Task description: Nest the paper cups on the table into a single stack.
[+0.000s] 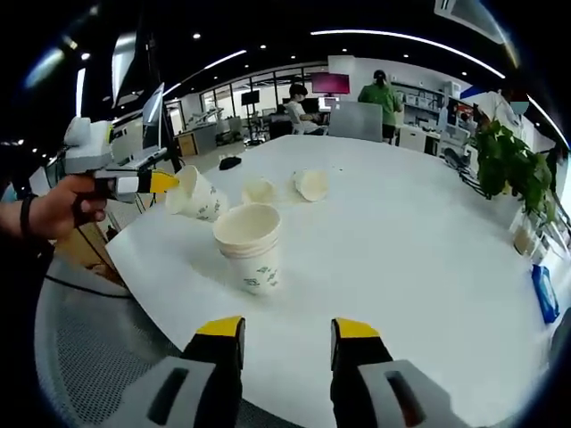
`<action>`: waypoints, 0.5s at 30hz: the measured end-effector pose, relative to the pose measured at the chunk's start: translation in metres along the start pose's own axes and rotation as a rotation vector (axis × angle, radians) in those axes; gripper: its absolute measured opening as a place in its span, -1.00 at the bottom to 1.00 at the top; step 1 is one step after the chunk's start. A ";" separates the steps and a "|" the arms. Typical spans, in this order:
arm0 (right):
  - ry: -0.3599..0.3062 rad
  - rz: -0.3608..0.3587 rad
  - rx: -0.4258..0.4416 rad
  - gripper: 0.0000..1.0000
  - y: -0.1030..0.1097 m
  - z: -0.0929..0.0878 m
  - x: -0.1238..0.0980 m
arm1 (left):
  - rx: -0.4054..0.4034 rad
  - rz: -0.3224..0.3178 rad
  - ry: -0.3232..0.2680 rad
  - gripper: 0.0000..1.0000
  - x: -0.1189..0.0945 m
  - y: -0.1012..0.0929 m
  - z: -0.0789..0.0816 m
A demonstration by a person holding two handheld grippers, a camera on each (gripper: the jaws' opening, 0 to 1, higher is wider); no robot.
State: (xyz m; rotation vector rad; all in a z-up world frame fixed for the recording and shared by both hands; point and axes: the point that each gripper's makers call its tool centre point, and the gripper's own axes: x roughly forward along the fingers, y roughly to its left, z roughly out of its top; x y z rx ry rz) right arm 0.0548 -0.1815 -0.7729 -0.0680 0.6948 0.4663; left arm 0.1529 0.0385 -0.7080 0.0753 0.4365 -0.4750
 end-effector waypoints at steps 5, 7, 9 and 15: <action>0.000 -0.002 -0.001 -0.27 0.000 0.000 -0.001 | -0.006 -0.024 -0.025 -1.00 -0.002 -0.010 0.011; 0.000 -0.001 -0.001 -0.27 0.000 0.000 0.000 | -0.007 -0.034 -0.034 -1.00 -0.003 -0.016 0.016; -0.001 -0.001 -0.002 -0.27 0.000 0.000 0.000 | -0.004 -0.045 -0.041 -1.00 -0.005 -0.024 0.023; 0.000 -0.001 -0.004 -0.27 -0.001 0.000 -0.001 | 0.006 -0.082 -0.056 -1.00 -0.007 -0.040 0.032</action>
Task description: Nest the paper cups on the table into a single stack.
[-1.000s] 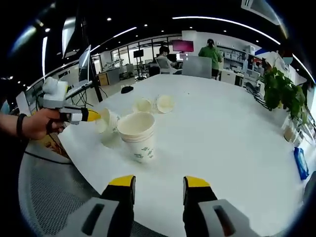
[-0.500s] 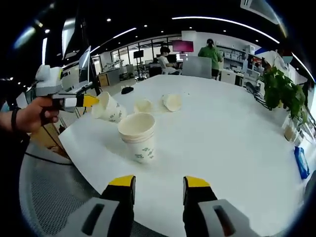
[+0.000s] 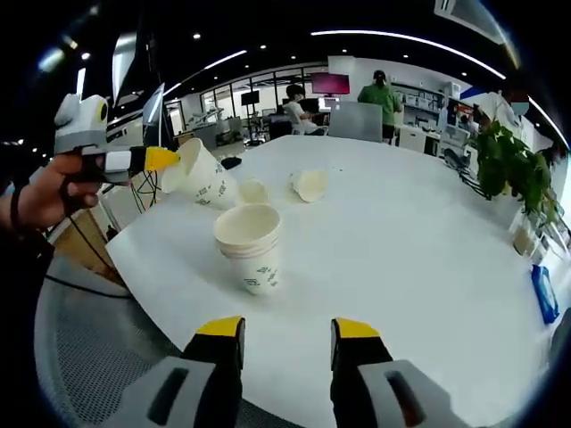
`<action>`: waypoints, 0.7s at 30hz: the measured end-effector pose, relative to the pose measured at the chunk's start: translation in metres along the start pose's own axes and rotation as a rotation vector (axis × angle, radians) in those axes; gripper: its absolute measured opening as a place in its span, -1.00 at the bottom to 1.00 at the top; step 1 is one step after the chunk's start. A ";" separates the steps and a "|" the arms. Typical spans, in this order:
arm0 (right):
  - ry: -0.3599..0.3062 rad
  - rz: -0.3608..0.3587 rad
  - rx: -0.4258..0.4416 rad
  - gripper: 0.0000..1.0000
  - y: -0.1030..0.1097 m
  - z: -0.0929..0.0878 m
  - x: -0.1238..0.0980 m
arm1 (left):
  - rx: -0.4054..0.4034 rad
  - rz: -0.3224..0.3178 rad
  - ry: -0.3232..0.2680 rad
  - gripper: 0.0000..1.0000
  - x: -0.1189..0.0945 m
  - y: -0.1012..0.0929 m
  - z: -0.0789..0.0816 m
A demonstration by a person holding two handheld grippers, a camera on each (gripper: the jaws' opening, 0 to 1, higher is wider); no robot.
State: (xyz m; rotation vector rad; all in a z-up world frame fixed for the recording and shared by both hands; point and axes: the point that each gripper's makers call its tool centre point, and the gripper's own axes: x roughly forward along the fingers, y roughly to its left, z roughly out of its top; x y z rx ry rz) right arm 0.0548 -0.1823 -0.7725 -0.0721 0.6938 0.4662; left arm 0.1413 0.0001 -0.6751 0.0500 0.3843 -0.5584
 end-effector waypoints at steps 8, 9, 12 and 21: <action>-0.004 -0.005 0.000 -0.27 -0.001 0.000 -0.001 | 0.017 -0.045 -0.006 -1.00 0.000 -0.021 0.006; -0.004 -0.005 0.000 -0.27 0.000 0.000 0.000 | 0.017 -0.049 -0.007 -0.99 0.000 -0.022 0.007; -0.007 -0.004 0.000 -0.26 0.000 0.001 -0.001 | 0.024 -0.062 -0.010 -0.98 0.000 -0.027 0.009; -0.027 0.012 -0.017 -0.18 0.003 0.005 -0.001 | 0.042 -0.120 -0.035 -1.00 0.001 -0.051 0.022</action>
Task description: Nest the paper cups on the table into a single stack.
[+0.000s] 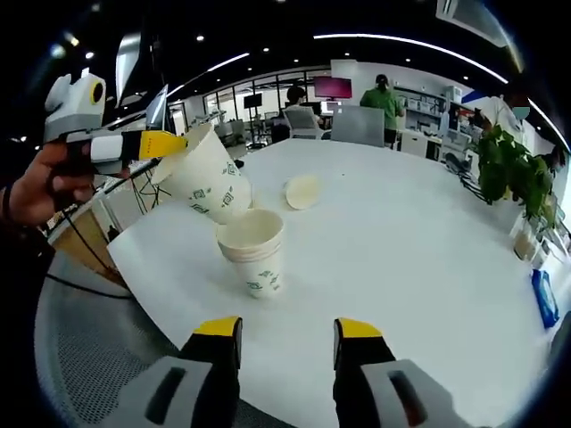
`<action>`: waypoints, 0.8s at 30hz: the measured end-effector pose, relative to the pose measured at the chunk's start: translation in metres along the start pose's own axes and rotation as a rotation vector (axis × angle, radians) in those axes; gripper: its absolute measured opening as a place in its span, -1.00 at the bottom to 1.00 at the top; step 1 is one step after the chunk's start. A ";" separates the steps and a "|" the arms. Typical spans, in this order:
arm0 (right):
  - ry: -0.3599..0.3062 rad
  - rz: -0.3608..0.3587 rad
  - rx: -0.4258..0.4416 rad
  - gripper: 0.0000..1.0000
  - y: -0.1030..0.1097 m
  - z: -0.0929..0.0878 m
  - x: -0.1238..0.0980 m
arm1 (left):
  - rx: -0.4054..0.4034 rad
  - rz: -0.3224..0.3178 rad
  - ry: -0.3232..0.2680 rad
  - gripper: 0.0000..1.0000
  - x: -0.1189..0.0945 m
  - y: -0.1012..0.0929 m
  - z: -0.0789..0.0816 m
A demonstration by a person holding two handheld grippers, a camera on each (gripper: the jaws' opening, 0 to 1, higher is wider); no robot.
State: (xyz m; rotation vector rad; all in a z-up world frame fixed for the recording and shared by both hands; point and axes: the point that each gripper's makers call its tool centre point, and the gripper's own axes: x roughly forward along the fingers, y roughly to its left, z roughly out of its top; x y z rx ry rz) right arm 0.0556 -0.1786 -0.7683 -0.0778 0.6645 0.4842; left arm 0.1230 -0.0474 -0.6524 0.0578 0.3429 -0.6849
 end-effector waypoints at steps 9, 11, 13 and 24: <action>-0.029 0.013 0.002 -0.08 0.001 0.004 0.000 | -0.006 -0.046 0.017 -0.99 0.012 -0.018 -0.004; -0.032 0.011 0.007 -0.08 -0.001 0.004 0.000 | -0.026 -0.051 0.021 -0.99 0.016 -0.017 -0.006; -0.034 0.009 0.010 -0.08 -0.002 0.004 0.000 | -0.043 -0.051 0.022 -0.99 0.019 -0.017 -0.008; -0.037 0.011 0.006 -0.02 0.000 0.005 -0.002 | -0.125 -0.041 0.092 -0.99 0.035 -0.007 -0.028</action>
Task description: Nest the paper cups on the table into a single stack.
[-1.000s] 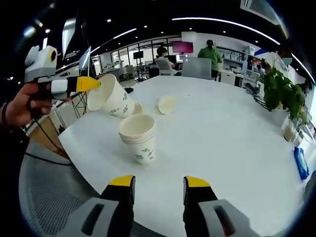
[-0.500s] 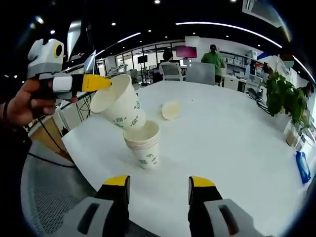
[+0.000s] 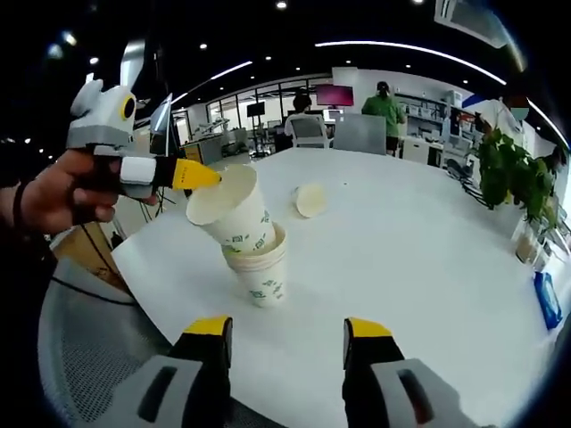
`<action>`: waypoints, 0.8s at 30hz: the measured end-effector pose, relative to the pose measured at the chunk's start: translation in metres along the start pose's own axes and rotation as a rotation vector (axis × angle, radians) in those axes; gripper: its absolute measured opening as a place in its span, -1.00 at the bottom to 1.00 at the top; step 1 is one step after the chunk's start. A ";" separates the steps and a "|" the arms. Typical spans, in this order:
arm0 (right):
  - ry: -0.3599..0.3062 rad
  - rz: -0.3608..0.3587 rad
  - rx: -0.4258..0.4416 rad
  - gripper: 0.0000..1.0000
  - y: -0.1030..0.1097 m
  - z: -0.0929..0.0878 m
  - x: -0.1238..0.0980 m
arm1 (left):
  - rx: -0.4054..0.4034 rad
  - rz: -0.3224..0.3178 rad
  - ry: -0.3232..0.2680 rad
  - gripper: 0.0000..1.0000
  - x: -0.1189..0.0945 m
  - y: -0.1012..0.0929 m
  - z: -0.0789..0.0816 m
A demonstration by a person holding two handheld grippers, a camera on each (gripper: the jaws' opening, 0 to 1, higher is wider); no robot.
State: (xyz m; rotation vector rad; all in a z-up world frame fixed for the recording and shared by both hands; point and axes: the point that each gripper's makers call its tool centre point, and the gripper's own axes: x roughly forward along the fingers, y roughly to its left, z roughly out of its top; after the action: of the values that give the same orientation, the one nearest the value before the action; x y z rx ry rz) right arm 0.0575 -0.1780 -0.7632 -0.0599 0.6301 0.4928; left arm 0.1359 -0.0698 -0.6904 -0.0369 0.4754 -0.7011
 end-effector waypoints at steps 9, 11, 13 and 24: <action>0.008 0.004 0.004 -0.02 0.000 -0.001 0.001 | -0.007 -0.001 0.042 -1.00 0.011 0.004 -0.008; 0.008 0.004 0.006 -0.02 0.000 -0.002 0.001 | -0.004 -0.001 0.050 -1.00 0.011 0.003 -0.009; 0.009 0.006 0.011 -0.02 0.000 -0.002 0.001 | -0.007 0.000 0.059 -1.00 0.015 0.004 -0.013; 0.009 -0.002 0.017 -0.02 -0.001 -0.002 0.001 | -0.006 -0.005 0.088 -0.99 0.024 0.007 -0.023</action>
State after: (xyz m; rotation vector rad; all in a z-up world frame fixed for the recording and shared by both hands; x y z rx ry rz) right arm 0.0580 -0.1792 -0.7651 -0.0465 0.6433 0.4858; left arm 0.1458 -0.0762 -0.7220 -0.0132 0.5622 -0.7084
